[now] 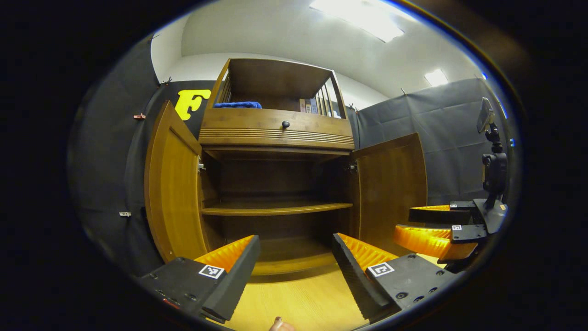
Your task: Open the right door of the double-door shoe cabinet with the right hand, and open the left door with the left hand.
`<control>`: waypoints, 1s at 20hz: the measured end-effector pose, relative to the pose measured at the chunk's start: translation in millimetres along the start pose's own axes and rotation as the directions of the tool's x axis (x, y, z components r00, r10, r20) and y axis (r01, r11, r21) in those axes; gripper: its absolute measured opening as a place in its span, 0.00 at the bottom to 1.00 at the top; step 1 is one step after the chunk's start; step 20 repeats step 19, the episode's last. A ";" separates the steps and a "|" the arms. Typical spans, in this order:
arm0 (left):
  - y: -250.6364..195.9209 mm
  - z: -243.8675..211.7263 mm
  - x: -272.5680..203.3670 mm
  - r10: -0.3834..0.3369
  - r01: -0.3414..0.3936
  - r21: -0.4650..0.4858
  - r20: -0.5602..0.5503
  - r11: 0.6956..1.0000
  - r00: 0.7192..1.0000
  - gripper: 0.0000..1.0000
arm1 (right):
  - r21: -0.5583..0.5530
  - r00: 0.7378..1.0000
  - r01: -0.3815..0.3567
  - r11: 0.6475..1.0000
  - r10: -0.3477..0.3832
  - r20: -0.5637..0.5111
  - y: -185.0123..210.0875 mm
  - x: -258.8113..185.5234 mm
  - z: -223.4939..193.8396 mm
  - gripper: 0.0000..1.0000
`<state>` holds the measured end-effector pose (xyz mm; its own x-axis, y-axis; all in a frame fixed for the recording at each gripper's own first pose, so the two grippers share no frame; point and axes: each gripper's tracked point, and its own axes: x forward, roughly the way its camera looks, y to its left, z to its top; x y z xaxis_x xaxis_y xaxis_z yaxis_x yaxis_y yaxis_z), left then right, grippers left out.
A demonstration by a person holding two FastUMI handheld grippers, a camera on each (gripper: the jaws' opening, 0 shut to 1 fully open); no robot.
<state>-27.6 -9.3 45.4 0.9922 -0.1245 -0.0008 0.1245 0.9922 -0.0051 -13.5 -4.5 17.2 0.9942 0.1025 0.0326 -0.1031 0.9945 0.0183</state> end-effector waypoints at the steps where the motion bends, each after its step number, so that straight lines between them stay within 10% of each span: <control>1: -2.2 0.3 -0.1 -0.004 0.004 -0.002 0.003 1.000 1.000 0.97 | 0.000 1.000 0.000 1.000 0.000 -0.002 -1.1 -0.9 -0.1 0.98; 20: -10.4 0.4 -1.8 -0.010 0.010 0.002 0.002 1.000 1.000 0.98 | -0.001 1.000 -0.002 1.000 0.002 0.008 -4.6 -8.6 6.5 0.98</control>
